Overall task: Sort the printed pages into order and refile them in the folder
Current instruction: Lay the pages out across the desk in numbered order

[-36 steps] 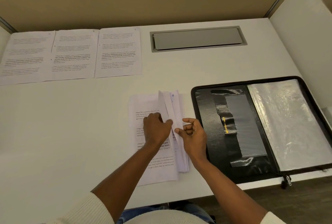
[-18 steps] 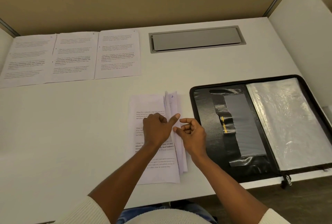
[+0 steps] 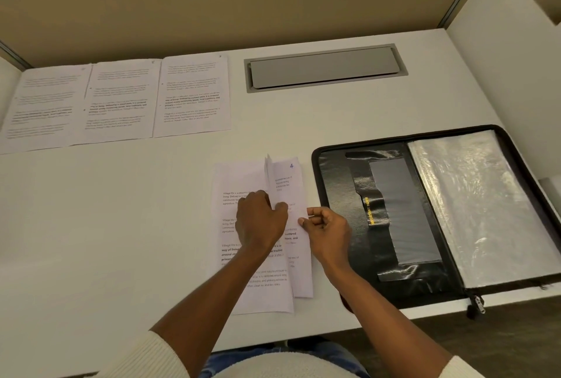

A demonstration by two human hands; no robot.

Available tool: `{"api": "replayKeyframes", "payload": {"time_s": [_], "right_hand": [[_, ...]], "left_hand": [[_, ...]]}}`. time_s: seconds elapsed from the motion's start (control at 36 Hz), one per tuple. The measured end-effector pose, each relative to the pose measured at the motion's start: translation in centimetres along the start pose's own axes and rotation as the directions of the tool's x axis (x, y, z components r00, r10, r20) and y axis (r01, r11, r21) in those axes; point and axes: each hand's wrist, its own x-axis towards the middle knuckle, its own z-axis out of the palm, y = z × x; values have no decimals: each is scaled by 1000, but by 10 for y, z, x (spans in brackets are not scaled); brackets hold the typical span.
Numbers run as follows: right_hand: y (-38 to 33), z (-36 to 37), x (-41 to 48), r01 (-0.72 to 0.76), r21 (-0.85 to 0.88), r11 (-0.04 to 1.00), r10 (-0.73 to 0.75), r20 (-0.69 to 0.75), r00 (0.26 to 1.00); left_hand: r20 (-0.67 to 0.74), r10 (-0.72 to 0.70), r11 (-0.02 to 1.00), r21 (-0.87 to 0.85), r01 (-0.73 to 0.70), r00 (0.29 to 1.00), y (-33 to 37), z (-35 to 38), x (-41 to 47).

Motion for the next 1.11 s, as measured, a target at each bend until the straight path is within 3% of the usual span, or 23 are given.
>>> {"api": "replayKeyframes", "payload": {"time_s": [0.22, 0.36, 0.53, 0.83, 0.97, 1.11], "right_hand": [[-12, -23, -2, 100, -305, 947, -124, -60, 990], [-25, -50, 6, 73, -339, 938, -139, -176, 974], [-38, -91, 24, 154, -368, 917, -269, -288, 919], [-51, -149, 52, 187, -223, 957, -256, -337, 906], [-58, -170, 64, 163, -100, 982, -190, -414, 890], [-70, -166, 73, 192, 5, 981, -176, -376, 910]], "left_hand": [[-8, -46, 999, -18, 46, 999, 8, 3, -1], [-20, -52, 999, -13, 51, 998, 10, 8, -1], [-22, -44, 997, 63, 45, 999, 17, 12, -2], [-7, -89, 984, 153, 89, 996, 31, 12, -4], [54, -90, 991, 102, 84, 994, 37, 1, -7], [69, -70, 995, -62, 74, 995, 37, -11, -4]]}}
